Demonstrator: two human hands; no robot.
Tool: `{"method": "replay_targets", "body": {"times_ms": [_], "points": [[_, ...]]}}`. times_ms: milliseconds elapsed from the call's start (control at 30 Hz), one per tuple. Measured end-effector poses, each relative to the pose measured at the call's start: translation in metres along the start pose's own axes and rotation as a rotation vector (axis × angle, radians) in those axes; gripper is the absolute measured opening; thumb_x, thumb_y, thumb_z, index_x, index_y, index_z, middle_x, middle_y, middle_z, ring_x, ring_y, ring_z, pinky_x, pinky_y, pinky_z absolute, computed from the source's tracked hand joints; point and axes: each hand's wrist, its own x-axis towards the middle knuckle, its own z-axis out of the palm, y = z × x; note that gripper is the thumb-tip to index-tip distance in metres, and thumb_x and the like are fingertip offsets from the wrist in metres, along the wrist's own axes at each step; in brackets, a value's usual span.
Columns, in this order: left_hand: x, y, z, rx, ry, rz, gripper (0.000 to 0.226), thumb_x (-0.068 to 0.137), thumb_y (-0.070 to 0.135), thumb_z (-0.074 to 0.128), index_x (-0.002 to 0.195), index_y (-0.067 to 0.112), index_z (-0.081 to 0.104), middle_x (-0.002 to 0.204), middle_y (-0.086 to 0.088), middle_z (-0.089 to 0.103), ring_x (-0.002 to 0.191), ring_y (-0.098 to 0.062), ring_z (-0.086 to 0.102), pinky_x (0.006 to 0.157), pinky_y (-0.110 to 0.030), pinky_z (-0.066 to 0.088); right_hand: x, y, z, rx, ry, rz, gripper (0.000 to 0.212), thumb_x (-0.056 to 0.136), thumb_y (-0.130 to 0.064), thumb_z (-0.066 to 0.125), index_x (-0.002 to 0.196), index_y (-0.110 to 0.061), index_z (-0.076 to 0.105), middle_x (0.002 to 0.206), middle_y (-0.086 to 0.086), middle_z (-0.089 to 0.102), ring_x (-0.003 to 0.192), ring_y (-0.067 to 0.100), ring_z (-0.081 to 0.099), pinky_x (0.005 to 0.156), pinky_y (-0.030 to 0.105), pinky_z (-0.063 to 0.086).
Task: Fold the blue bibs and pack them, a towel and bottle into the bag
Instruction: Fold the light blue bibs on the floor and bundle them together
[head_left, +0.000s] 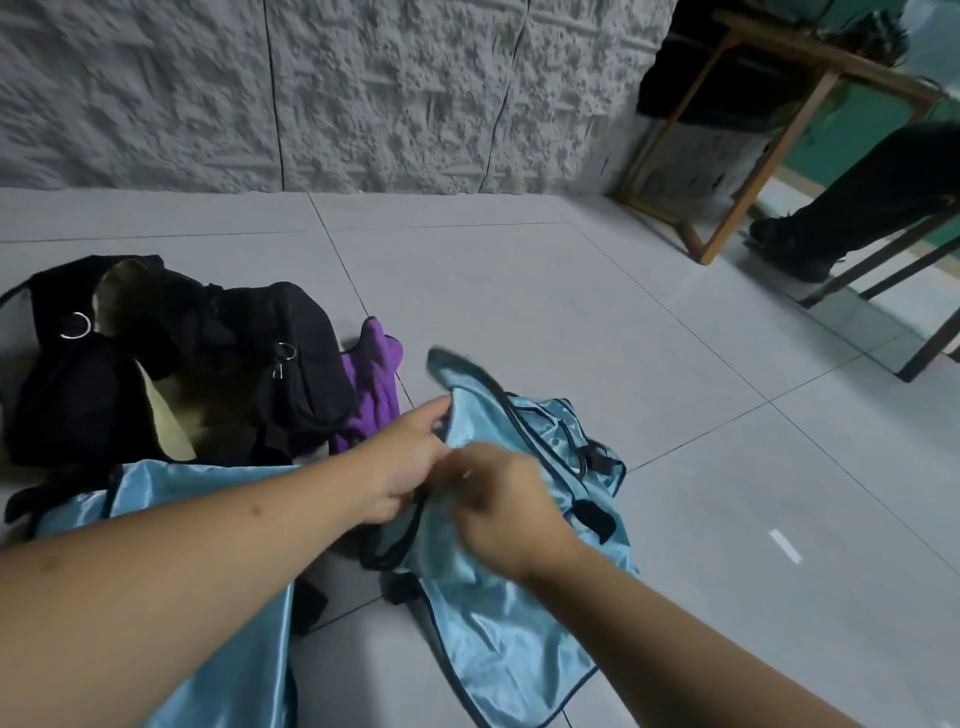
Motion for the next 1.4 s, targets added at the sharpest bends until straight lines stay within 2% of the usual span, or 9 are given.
{"method": "replay_targets", "body": {"times_ms": [100,233,400,467,600,800,1033,1200,1400], "points": [[-0.012,-0.004,-0.002,0.312,-0.09,0.159,0.057,0.09,-0.009,0.065,0.125,0.035,0.066,0.118,-0.004,0.075,0.111,-0.026,0.07,0.097,-0.049,0.057,0.016,0.009,-0.026,0.076,0.441,0.23,0.037,0.074,-0.029,0.065,0.11,-0.022,0.068,0.103,-0.004,0.067,0.088,0.014,0.064,0.085,0.041,0.055],[-0.032,-0.002,0.005,0.658,-0.19,0.181,0.064,0.094,0.002,0.066,0.145,0.037,0.05,0.135,0.015,0.064,0.119,-0.005,0.063,0.106,-0.031,0.051,0.031,0.027,-0.051,0.382,0.156,0.629,0.11,0.061,-0.061,0.084,0.152,-0.019,0.039,0.146,0.004,0.054,0.128,0.024,0.059,0.107,0.046,0.049],[-0.045,0.003,0.009,0.706,-0.166,0.199,0.067,0.1,0.003,0.061,0.157,0.028,0.036,0.153,0.016,0.043,0.13,0.004,0.047,0.101,-0.003,0.035,0.027,0.024,-0.07,0.747,-0.183,0.67,0.034,0.09,-0.016,0.076,0.115,0.006,0.07,0.11,0.028,0.074,0.103,0.044,0.073,0.094,0.053,0.058],[-0.045,0.004,0.006,0.689,-0.131,0.206,0.067,0.1,0.004,0.06,0.156,0.031,0.037,0.146,0.02,0.043,0.107,0.011,0.052,0.085,0.003,0.041,0.028,0.02,-0.075,0.765,-0.189,0.623,0.031,0.094,-0.014,0.071,0.114,0.01,0.068,0.11,0.032,0.072,0.105,0.048,0.071,0.094,0.054,0.058],[-0.04,0.008,-0.005,0.565,-0.034,0.259,0.064,0.09,-0.003,0.066,0.128,0.048,0.06,0.126,0.014,0.069,0.107,-0.005,0.068,0.098,-0.033,0.056,0.034,0.005,-0.088,0.694,-0.144,0.565,0.032,0.096,-0.013,0.069,0.114,0.013,0.064,0.113,0.035,0.069,0.095,0.04,0.072,0.089,0.051,0.059],[-0.039,0.023,-0.002,0.587,-0.095,0.188,0.042,0.073,0.011,0.089,0.106,0.028,0.069,0.097,0.01,0.079,0.092,-0.005,0.073,0.087,-0.026,0.059,0.048,-0.027,-0.095,0.717,-0.142,0.431,0.015,0.093,0.002,0.067,0.105,0.011,0.066,0.096,0.028,0.069,0.089,0.036,0.067,0.093,0.052,0.055],[-0.037,0.011,-0.023,0.8,-0.027,0.174,0.045,0.074,0.006,0.087,0.1,0.029,0.059,0.085,0.02,0.063,0.064,0.017,0.061,0.058,-0.002,0.042,0.067,-0.048,-0.144,0.864,0.258,0.181,0.025,0.099,0.012,0.048,0.1,0.0,0.07,0.079,0.009,0.073,0.076,0.019,0.069,0.073,0.03,0.059],[-0.033,0.003,-0.051,0.977,0.043,0.042,0.03,0.064,0.019,0.086,0.088,0.029,0.072,0.089,0.009,0.077,0.085,-0.012,0.074,0.081,-0.032,0.061,0.069,-0.046,-0.18,0.956,0.587,0.155,0.037,0.102,0.011,0.039,0.102,-0.007,0.071,0.077,0.004,0.069,0.07,0.014,0.063,0.071,0.028,0.054],[-0.035,0.033,-0.067,1.156,0.145,0.101,0.046,0.077,-0.004,0.051,0.108,0.021,0.073,0.104,0.0,0.074,0.098,-0.023,0.069,0.077,-0.025,0.051,0.063,-0.05,-0.201,1.001,0.878,0.21,0.043,0.101,0.01,0.039,0.105,-0.012,0.075,0.082,0.0,0.07,0.074,0.011,0.063,0.075,0.026,0.055]]}}
